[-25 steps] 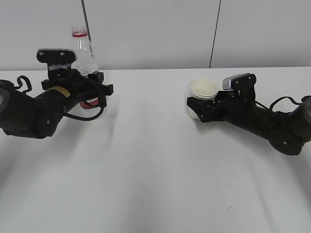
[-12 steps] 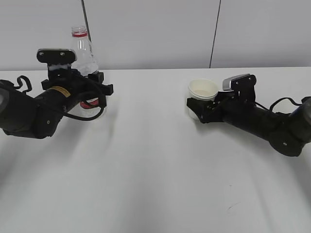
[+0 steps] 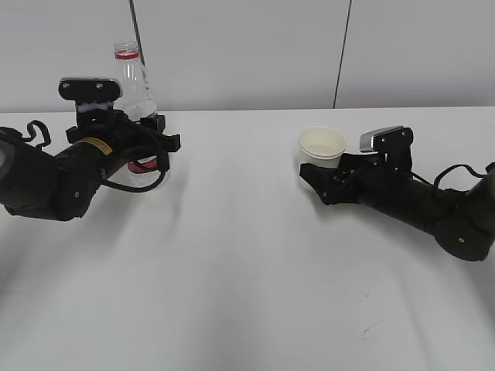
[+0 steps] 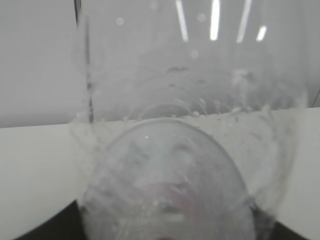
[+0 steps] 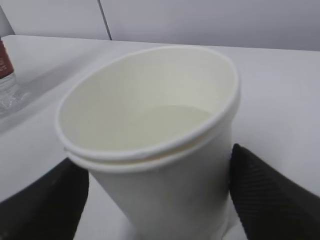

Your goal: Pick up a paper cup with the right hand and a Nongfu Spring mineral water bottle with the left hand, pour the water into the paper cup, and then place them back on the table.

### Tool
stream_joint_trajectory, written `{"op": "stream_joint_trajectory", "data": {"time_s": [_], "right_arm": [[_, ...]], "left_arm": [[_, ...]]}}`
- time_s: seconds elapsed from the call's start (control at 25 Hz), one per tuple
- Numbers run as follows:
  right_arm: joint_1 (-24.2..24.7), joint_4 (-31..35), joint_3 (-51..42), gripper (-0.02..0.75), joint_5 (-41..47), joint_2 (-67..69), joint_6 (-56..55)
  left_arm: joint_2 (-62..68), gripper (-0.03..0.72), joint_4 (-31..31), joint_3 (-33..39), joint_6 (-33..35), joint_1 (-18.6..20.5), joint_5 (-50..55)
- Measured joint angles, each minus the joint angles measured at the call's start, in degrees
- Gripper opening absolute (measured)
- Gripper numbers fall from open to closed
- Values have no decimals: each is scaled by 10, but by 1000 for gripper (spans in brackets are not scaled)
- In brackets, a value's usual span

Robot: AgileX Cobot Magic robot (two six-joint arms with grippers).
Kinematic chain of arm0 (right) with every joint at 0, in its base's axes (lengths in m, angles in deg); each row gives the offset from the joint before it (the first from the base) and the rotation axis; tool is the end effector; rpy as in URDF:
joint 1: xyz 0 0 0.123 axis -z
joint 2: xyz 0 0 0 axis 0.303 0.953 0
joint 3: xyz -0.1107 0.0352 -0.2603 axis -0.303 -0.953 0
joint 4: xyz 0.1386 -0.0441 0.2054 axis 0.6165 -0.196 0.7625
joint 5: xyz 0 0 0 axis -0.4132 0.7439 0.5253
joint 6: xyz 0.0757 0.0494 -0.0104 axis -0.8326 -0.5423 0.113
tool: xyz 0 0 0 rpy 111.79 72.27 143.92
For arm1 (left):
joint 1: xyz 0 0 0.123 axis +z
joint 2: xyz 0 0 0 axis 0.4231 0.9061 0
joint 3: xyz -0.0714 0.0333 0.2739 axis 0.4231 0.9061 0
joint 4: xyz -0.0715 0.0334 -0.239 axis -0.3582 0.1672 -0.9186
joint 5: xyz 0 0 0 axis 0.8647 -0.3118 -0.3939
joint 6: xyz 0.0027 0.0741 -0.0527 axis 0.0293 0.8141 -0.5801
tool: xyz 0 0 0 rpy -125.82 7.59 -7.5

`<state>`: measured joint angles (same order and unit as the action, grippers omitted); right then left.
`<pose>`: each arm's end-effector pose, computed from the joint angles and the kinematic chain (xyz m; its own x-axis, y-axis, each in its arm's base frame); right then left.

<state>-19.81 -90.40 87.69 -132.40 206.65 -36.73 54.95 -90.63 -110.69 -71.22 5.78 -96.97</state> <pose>0.4035 0.0622 0.0584 -0.2529 0.0194 -0.9673 -0.5254 0.8368 0.1541 0.4001 -0.1330 0.1299 -0.1759 -0.0201 -0.9842 0.2506 0.9659 -0.0645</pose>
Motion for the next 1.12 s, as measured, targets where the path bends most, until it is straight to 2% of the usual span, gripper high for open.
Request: {"op": "stream_joint_trajectory", "data": {"time_s": [0.84, 1.12], "right_arm": [[0, 4, -73, 641, -5, -47, 20], [0, 36, -114, 630, -5, -76, 50]], "left_arm": [[0, 313, 0, 0, 0, 0, 0], [0, 313, 0, 0, 0, 0, 0]]}}
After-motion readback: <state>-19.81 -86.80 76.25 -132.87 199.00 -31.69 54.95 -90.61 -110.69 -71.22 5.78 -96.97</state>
